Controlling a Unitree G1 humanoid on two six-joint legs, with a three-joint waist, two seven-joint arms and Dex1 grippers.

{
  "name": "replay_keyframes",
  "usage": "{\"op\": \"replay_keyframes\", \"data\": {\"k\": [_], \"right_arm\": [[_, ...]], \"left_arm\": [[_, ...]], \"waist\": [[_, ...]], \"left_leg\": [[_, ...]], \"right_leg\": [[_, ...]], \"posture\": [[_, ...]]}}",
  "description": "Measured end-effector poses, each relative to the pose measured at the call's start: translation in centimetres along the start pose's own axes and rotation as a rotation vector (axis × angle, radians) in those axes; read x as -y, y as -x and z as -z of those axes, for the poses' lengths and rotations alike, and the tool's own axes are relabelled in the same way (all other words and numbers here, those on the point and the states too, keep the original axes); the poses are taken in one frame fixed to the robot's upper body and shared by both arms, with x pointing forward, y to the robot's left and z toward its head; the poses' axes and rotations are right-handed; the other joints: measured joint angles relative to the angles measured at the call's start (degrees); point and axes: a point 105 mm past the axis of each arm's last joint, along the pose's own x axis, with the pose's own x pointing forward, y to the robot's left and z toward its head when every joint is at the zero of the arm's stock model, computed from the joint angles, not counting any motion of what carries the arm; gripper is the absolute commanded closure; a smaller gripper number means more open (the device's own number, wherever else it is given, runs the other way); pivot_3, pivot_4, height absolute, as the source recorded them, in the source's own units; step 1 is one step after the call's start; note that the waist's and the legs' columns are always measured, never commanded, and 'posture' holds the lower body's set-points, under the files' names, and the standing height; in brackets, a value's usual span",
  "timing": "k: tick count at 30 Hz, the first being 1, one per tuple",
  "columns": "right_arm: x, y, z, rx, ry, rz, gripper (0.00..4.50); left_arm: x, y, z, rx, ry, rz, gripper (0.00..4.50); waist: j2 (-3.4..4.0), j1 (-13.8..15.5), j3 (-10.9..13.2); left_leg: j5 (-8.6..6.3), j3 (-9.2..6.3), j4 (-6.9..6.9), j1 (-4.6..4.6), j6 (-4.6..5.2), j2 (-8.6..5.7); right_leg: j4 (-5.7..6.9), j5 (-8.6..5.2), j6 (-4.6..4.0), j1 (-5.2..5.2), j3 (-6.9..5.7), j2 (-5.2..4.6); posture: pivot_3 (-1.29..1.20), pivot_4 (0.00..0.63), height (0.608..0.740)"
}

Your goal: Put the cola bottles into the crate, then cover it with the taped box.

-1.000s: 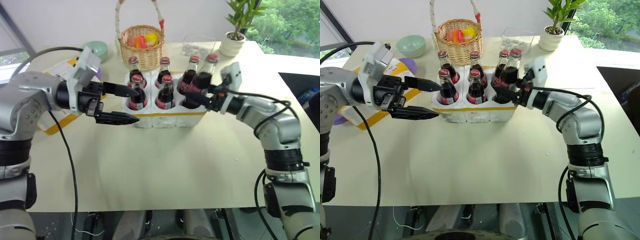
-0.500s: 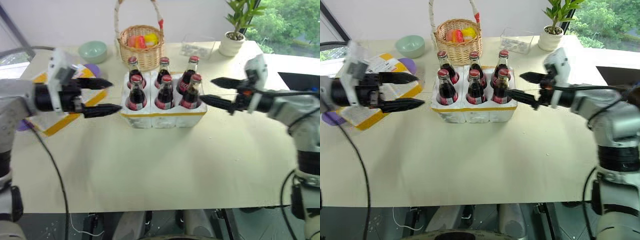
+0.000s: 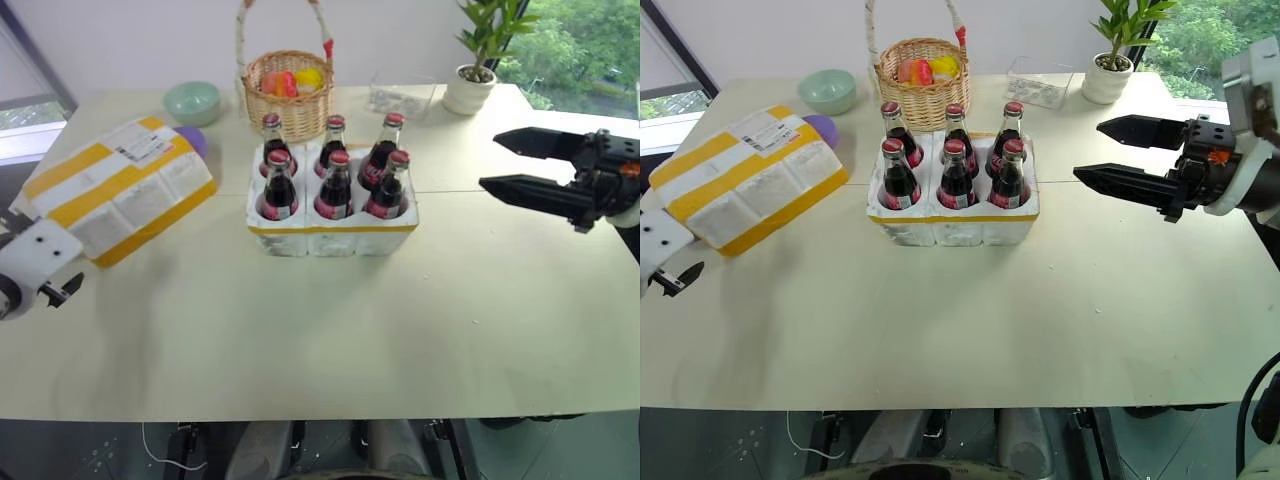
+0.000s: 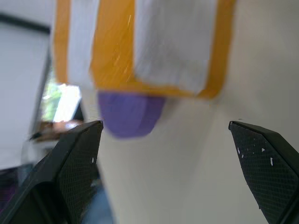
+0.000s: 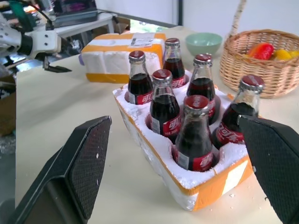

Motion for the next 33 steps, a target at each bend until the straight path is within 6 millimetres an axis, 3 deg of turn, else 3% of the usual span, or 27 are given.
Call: {"op": "replay_keyframes", "data": {"k": [3,11,14,19,23,27,29,33], "right_arm": [[-0.8,-0.2,0.0,-0.011,0.009,-0.050,0.07],[-1.9,-0.2,-0.7,-0.032,0.051,-0.101,0.07],[-1.9,-0.1,-1.1,-0.025,0.061,-0.091,0.07],[-1.8,0.1,-0.9,-0.032,0.058,-0.075,0.07],[-1.6,0.2,-0.9,-0.032,0.059,-0.061,0.00],[-1.6,0.2,-0.9,-0.030,0.060,-0.056,0.00],[-1.5,0.2,-0.9,-0.030,0.060,-0.053,0.00],[-1.5,0.2,-0.7,-0.034,0.052,-0.050,0.00]], "left_arm": [[0.6,-1.6,0.9,-0.021,-0.049,-0.044,0.00],[0.0,-6.5,-0.2,0.004,-0.093,-0.152,0.00],[-0.2,-7.8,-0.3,0.000,-0.119,-0.172,0.00],[0.4,-9.0,1.2,-0.041,-0.128,-0.181,0.00],[0.4,-9.4,2.2,-0.061,-0.126,-0.179,1.87],[-0.5,-9.6,1.5,-0.035,-0.133,-0.212,3.87],[-0.8,-9.6,1.3,-0.031,-0.141,-0.223,4.27],[-0.8,-9.8,1.2,-0.031,-0.173,-0.233,4.27]], "waist": [[0.00,0.3,0.0],[-0.07,0.0,0.0],[-0.07,-0.2,0.0],[-0.07,-0.1,0.0],[-0.07,0.0,-0.1],[-0.06,0.1,-0.1],[-0.05,0.1,-0.1],[-0.05,0.1,-0.1]], "left_leg": [[-0.03,0.00,0.00,-0.03,-0.05,0.00],[0.03,0.02,0.02,-0.13,0.04,-0.02],[0.05,0.03,0.00,-0.15,0.06,0.00],[0.05,0.04,0.00,-0.15,0.08,0.00],[0.06,0.04,0.03,-0.15,0.07,0.00],[0.06,0.04,0.04,-0.15,0.07,-0.01],[0.06,0.04,0.04,-0.15,0.07,-0.02],[0.06,0.04,0.04,-0.15,0.08,-0.02]], "right_leg": [[-0.04,0.02,-0.03,0.01,-0.01,-0.02],[-0.04,0.09,-0.04,-0.12,-0.05,-0.02],[-0.02,0.09,-0.03,-0.17,-0.05,-0.01],[-0.01,0.10,-0.02,-0.17,-0.05,-0.02],[0.00,0.11,0.00,-0.16,-0.05,-0.02],[0.01,0.12,0.01,-0.14,-0.05,-0.04],[0.01,0.12,0.01,-0.14,-0.05,-0.04],[0.02,0.12,0.01,-0.15,-0.05,-0.04]], "posture": [[0.00,0.150,0.738],[0.00,0.150,0.738],[0.00,0.150,0.738],[0.00,0.150,0.738],[0.00,0.150,0.738],[0.00,0.150,0.738],[0.00,0.150,0.738],[0.00,0.150,0.738]]}}
